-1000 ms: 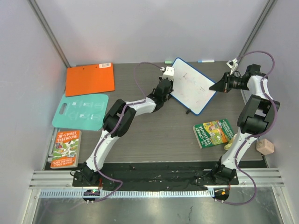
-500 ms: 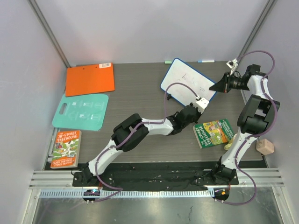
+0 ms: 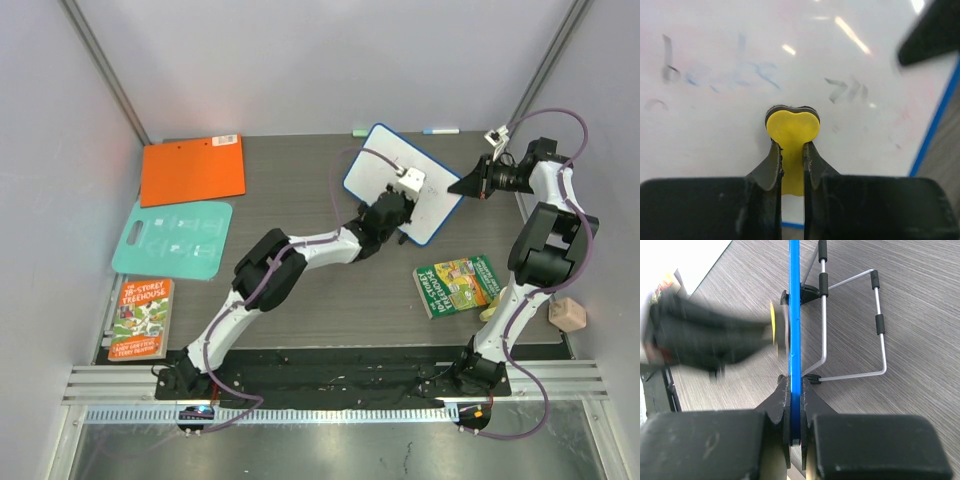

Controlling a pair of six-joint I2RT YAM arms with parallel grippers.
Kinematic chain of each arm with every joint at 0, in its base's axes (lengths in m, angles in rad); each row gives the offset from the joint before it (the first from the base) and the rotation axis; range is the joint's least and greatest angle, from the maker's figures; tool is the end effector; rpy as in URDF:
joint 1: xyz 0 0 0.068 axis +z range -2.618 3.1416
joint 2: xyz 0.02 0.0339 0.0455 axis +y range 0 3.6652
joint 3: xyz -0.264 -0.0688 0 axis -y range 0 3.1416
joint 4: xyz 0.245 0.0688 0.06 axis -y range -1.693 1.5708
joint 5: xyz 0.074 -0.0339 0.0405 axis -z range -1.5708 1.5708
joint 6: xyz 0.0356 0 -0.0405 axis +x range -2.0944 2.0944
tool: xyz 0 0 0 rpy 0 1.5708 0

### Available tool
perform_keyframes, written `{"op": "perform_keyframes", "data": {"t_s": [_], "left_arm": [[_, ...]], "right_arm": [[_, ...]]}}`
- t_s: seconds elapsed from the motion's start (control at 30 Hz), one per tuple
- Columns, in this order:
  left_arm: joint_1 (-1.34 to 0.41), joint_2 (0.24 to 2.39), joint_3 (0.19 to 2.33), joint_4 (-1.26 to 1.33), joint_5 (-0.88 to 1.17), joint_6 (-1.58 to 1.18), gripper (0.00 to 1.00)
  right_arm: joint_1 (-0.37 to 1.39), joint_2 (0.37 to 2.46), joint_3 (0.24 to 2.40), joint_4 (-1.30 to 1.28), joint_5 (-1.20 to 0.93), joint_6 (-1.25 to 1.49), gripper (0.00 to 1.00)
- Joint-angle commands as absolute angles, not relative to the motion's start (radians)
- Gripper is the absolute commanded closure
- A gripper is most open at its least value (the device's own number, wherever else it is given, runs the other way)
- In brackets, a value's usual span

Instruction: Erase the whiteboard

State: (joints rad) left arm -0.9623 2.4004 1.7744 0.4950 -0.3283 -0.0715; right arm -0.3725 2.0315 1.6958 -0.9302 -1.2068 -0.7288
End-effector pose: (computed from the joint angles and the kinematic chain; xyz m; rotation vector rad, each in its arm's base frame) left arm 0.3268 -0.4490 0.1828 0.5100 1.6418 -0.4923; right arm 0.3982 -0.1199 0.2432 -0.5794 1.9876 1.0436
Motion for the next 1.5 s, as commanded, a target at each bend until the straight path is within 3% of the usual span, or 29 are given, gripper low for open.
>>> {"op": "perform_keyframes", "data": {"t_s": [0.0,0.33,0.7,1.17,1.47], "left_arm": [[-0.819,2.431,1.919,0.489,-0.413,-0.081,1.00],[-0.710,2.517,2.155,0.278,-0.206,-0.055,1.00],[-0.889,2.540,2.177,0.149,-0.095,0.161,1.00],[-1.015,2.591,2.226,0.061,0.014,0.169,1.00],[-0.977,2.596,2.192,0.052,-0.182,0.137,1.00]], "right_arm": [[-0.318,2.092,1.663,-1.026,-1.049,-0.839,0.99],[-0.314,2.123,1.723,-1.124,-1.048,-0.902,0.99],[-0.308,2.111,1.730,-1.123,-1.023,-0.879,0.99],[-0.293,2.118,1.733,-1.121,-1.019,-0.877,0.99],[-0.293,2.114,1.732,-1.123,-1.026,-0.881,0.99]]}}
